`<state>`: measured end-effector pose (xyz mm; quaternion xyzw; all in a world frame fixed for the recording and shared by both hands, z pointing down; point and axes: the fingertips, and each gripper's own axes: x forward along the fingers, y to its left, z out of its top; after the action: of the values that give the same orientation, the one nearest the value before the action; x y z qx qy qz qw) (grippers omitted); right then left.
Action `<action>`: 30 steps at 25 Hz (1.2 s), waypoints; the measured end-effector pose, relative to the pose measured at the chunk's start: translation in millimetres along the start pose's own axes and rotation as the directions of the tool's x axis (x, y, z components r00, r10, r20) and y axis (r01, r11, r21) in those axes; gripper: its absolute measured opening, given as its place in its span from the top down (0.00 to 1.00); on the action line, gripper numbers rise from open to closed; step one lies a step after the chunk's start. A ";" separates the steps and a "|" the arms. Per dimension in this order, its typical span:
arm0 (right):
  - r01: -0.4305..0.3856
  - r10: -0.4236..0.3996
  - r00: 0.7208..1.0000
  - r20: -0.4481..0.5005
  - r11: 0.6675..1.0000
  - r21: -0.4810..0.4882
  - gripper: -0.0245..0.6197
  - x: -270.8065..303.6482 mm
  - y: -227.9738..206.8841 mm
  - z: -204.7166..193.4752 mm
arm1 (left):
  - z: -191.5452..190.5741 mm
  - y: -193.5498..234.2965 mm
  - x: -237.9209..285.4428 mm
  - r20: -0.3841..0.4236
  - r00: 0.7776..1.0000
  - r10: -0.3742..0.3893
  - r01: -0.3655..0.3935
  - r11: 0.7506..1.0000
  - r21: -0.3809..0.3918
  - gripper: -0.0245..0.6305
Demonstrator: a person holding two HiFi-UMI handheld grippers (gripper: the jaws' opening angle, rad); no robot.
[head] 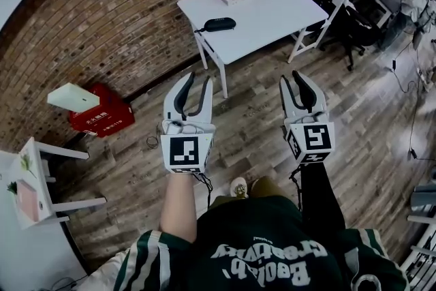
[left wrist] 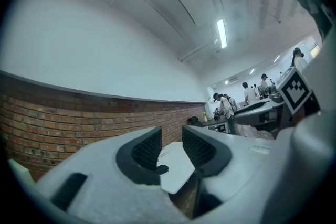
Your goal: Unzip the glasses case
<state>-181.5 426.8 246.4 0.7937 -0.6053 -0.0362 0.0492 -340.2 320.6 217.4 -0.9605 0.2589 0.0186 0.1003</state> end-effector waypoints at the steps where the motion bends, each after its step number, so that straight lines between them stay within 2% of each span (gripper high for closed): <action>1: 0.000 0.000 1.000 -0.003 1.000 0.003 0.76 -0.9 0.2 -2.8 | -1.0 -2.5 0.2 0.004 1.000 -0.013 0.013 1.000 -0.006 0.78; 6: -0.002 0.003 1.000 -0.011 1.000 0.023 0.76 4.8 -4.6 -11.0 | -9.6 -6.6 6.0 -0.006 0.999 -0.049 0.049 0.998 -0.035 0.76; 9: -0.003 0.003 1.000 -0.004 1.000 0.021 0.76 15.7 -8.8 -13.8 | -9.6 -9.6 17.8 0.002 0.998 -0.070 0.070 0.997 -0.021 0.76; 13: -0.017 0.017 1.000 0.005 0.999 0.036 0.74 40.2 -15.4 -19.0 | -20.5 -3.3 39.9 -0.028 0.997 -0.069 0.069 0.997 -0.019 0.76; 30: -0.140 0.138 0.990 0.028 0.987 0.080 0.74 225.4 -95.2 -31.9 | -49.7 46.1 210.8 -0.067 0.998 -0.001 0.000 1.000 -0.005 0.76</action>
<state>-27.1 235.5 266.9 0.7505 -0.6605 -0.0166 0.0125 -181.7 167.5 239.2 -0.9609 0.2619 -0.0131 0.0890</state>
